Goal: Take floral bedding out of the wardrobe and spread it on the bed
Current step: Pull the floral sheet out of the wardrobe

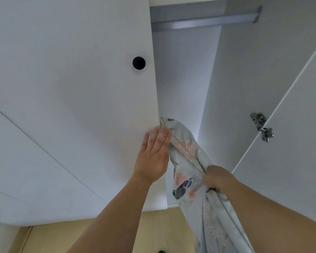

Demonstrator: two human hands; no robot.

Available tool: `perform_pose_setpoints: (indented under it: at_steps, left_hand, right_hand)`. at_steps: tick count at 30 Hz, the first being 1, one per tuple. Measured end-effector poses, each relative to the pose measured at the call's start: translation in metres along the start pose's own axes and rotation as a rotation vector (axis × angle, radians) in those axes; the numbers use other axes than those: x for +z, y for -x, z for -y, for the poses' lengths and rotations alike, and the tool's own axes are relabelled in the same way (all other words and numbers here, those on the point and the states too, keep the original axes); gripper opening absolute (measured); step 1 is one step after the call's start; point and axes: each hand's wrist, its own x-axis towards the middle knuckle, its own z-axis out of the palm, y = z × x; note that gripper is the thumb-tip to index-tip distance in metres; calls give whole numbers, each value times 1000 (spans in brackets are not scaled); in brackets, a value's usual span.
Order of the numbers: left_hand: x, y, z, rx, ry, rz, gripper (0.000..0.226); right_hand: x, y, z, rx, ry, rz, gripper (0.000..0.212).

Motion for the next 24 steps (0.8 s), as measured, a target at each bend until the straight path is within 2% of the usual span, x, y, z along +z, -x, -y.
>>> perform_pose_setpoints:
  at_steps: [3, 6, 8, 12, 17, 24]
  left_hand:
    - [6, -6, -10, 77, 48, 34, 65]
    - [16, -12, -23, 152, 80, 90, 64]
    - [26, -12, -34, 209, 106, 130, 65]
    - [42, -7, -61, 364, 147, 190, 67]
    - [38, -4, -117, 501, 203, 216, 63]
    - [20, 20, -209, 672, 215, 261, 64]
  right_hand:
    - [9, 4, -12, 45, -18, 6, 11]
    - [20, 10, -26, 107, -11, 27, 7]
    - [28, 18, -37, 178, -52, 20, 18]
    - [45, 43, -63, 322, -161, 17, 19]
    - [70, 86, -109, 439, -207, 8, 32]
    - [105, 168, -175, 590, -269, 46, 34]
